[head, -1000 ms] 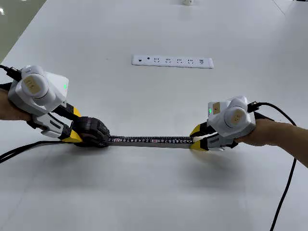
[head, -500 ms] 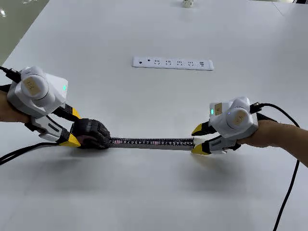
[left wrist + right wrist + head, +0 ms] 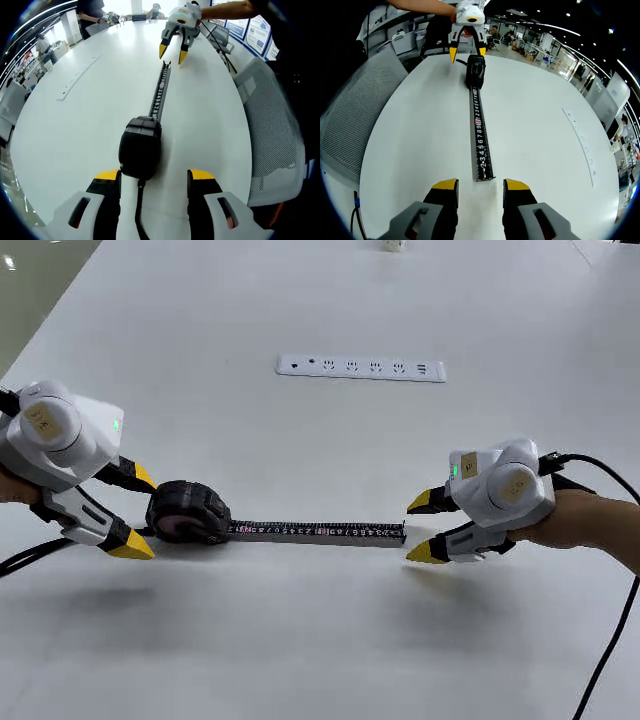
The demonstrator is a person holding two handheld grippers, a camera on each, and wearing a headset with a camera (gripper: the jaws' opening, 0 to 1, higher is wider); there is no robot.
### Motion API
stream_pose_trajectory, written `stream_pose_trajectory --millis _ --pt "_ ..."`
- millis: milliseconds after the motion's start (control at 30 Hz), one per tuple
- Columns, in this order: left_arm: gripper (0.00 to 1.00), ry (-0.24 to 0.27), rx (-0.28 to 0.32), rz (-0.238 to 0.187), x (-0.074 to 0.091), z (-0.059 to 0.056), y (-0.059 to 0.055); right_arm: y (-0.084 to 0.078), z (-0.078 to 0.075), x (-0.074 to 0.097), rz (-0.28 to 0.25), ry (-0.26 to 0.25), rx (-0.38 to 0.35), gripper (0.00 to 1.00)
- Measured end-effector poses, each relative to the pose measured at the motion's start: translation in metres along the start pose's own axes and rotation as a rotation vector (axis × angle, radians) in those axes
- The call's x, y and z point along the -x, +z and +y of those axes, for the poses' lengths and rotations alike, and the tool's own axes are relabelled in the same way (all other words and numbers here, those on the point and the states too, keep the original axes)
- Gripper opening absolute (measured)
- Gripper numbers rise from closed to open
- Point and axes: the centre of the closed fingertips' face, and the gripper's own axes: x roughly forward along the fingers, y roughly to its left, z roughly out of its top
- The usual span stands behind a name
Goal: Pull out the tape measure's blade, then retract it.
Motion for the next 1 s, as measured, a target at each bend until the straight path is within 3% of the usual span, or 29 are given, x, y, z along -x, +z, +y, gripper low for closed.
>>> stream_pose_trajectory --millis 567,1000 --pt "0.68 0.055 0.119 -0.063 0.007 -0.018 -0.007 -0.004 0.017 0.009 0.002 -0.017 -0.055 0.50" --pt "0.77 0.103 0.235 -0.159 0.009 -0.034 -0.005 0.001 0.032 0.015 -0.046 -0.063 -0.165 0.61"
